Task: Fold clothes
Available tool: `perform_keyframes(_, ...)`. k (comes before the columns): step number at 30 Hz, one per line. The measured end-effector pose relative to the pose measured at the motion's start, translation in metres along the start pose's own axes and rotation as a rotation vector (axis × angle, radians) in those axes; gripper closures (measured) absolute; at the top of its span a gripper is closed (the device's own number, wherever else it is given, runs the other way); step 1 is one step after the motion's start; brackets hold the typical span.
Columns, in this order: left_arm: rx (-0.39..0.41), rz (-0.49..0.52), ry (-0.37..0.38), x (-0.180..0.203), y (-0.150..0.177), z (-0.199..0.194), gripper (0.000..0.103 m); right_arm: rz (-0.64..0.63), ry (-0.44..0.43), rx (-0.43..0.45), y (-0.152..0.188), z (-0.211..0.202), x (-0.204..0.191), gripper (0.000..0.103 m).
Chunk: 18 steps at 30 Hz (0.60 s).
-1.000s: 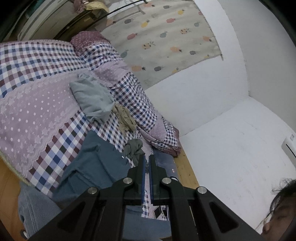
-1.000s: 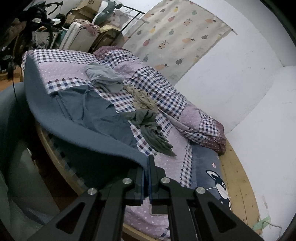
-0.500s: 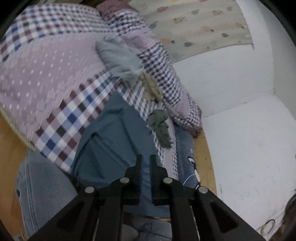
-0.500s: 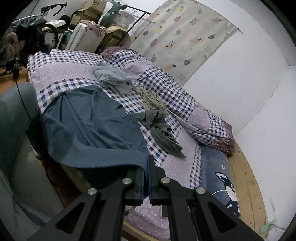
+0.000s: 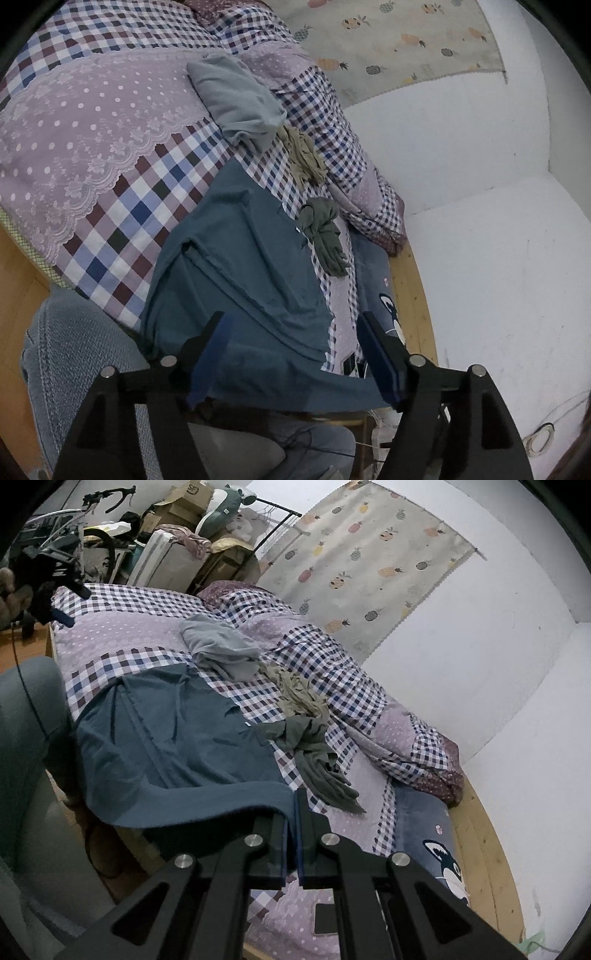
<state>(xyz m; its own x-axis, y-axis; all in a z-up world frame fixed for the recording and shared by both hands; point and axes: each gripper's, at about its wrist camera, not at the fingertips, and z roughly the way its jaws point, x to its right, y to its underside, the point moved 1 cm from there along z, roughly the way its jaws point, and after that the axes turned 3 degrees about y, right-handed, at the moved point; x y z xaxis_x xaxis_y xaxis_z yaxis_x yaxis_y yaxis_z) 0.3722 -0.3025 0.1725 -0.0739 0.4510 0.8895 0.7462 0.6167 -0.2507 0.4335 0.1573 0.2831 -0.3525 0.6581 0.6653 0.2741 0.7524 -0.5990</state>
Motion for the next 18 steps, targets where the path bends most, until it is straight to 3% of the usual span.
perform_keyframes(6,0.019,-0.046,-0.008,-0.018,-0.002,0.000,0.027,-0.032,-0.017,0.000,-0.030,0.041,0.015,0.103)
perform_keyframes(11,0.037,-0.072,-0.021,-0.028,-0.007,0.001,0.027,-0.034,0.001,-0.002,-0.069,0.094,0.049,0.103)
perform_keyframes(18,0.080,-0.107,-0.027,-0.034,-0.017,0.002,0.027,0.061,-0.031,-0.248,-0.058,0.269,0.073,0.103)
